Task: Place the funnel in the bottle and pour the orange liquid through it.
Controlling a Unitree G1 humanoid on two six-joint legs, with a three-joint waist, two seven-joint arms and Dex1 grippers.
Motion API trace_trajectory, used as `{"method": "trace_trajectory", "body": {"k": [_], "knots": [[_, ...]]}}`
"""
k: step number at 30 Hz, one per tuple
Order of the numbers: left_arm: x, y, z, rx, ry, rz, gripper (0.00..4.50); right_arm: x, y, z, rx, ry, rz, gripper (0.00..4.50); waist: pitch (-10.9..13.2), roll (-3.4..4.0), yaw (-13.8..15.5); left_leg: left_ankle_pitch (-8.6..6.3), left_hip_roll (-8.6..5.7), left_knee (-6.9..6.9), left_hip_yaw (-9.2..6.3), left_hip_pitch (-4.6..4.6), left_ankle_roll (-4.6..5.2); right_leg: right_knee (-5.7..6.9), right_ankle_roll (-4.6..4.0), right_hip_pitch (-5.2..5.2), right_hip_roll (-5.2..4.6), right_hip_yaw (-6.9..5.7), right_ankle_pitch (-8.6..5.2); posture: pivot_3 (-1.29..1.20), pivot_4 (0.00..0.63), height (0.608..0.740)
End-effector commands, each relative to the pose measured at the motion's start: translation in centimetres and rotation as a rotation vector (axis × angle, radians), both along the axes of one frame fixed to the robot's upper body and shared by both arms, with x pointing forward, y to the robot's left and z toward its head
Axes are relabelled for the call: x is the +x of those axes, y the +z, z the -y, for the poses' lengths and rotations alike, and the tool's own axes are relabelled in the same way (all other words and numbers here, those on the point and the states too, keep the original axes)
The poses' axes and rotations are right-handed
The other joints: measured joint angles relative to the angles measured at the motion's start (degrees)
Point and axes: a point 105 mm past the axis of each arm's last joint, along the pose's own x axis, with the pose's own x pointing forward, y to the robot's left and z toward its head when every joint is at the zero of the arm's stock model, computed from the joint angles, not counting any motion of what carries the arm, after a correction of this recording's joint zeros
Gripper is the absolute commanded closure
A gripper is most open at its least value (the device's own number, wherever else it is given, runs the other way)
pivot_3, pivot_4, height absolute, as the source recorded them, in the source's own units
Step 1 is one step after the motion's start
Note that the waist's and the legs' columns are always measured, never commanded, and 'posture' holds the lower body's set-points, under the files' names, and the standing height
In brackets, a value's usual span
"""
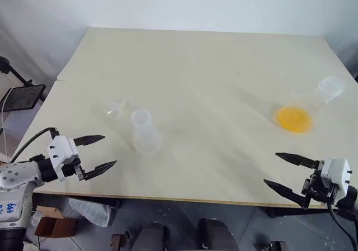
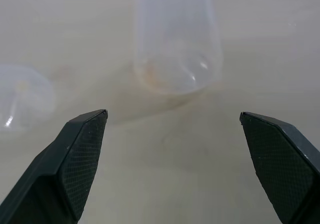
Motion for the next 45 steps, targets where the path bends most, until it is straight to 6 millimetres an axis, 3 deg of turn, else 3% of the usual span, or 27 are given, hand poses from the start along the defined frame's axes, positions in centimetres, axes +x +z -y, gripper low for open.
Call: {"method": "trace_trajectory", "body": {"k": [1,4,9,14,18,22,27,31,38,41,45], "knots": [[-0.1,0.6,0.3,0.025,-0.018,0.033,0.0,0.3,0.8,0.2,-0.009,-0.005,0.041,0.05,0.0,0.0,0.01,0.0,0.0,0.0,0.01,0.0,0.0,-0.01,0.0,0.02,0.0,0.01,0.0,0.0,0.15,0.74],[1.2,1.7,-0.2,-0.098,0.068,0.041,0.0,0.3,0.7,-0.4,0.01,0.012,0.033,0.05,0.0,0.0,0.15,0.0,0.0,0.01,0.01,0.01,0.0,-0.01,0.0,0.02,0.0,0.01,0.0,0.0,0.15,0.74],[-0.1,1.5,-0.1,-0.093,0.025,0.023,0.0,1.1,1.4,-1.3,0.056,0.015,0.056,0.05,0.0,0.0,-0.1,-0.01,0.0,0.02,-0.03,0.0,-0.01,0.06,0.0,0.01,0.0,-0.01,0.0,0.0,0.15,0.74],[-0.8,1.2,-2.7,-0.16,0.155,0.024,0.0,2.1,3.5,-4.1,0.163,0.065,0.103,0.05,0.0,0.01,-0.4,-0.01,0.02,0.01,-0.01,0.0,-0.01,0.03,0.0,-0.01,0.0,0.0,0.0,0.0,0.15,0.74],[-1.8,-0.2,-5.6,-0.208,0.318,0.033,0.0,2.8,5.5,-6.6,0.206,0.121,0.194,0.05,0.0,0.01,-0.12,-0.01,0.02,0.02,-0.01,0.01,-0.02,0.02,-0.01,-0.03,0.0,0.0,-0.01,0.0,0.15,0.74],[-2.6,-0.9,-5.8,-0.211,0.335,0.035,0.0,2.2,5.3,-7.7,0.182,0.189,0.181,0.05,-0.02,-0.05,0.37,-0.07,0.01,0.01,-0.13,-0.1,0.02,0.03,-0.01,-0.03,0.0,-0.1,-0.01,0.0,0.15,0.74],[-2.0,1.2,-2.5,-0.249,0.211,0.069,0.0,2.0,5.3,-8.2,0.195,0.209,0.176,0.05,-0.03,-0.06,1.02,-0.11,-0.01,0.06,-0.19,-0.14,0.08,-0.02,-0.01,0.05,-0.02,-0.11,0.0,0.0,0.15,0.74],[-1.3,2.7,1.7,-0.249,0.046,0.064,0.0,2.0,4.9,-8.0,0.179,0.195,0.165,0.05,-0.03,-0.06,0.98,-0.09,-0.01,0.07,-0.19,-0.09,0.05,-0.03,-0.01,0.05,-0.01,-0.1,0.0,0.0,0.15,0.74],[1.1,4.3,4.5,-0.293,-0.013,0.067,0.0,2.1,4.6,-7.7,0.173,0.16,0.153,0.05,-0.03,-0.05,0.27,-0.05,-0.01,0.07,-0.19,-0.11,0.0,0.1,-0.01,0.04,0.06,-0.13,0.0,0.0,0.15,0.74],[3.1,4.6,7.0,-0.327,-0.07,0.037,0.0,1.8,4.6,-7.8,0.174,0.148,0.149,0.05,-0.03,-0.06,0.37,-0.05,-0.02,0.08,-0.18,-0.09,0.0,0.15,-0.01,0.04,0.07,-0.14,0.0,0.0,0.15,0.74],[4.6,5.2,8.8,-0.357,-0.11,0.029,0.0,1.7,4.6,-8.0,0.181,0.125,0.151,0.05,-0.03,-0.06,0.57,-0.03,-0.07,0.16,-0.21,-0.12,0.01,0.25,0.0,0.03,0.08,-0.19,0.0,0.0,0.15,0.74]]}}
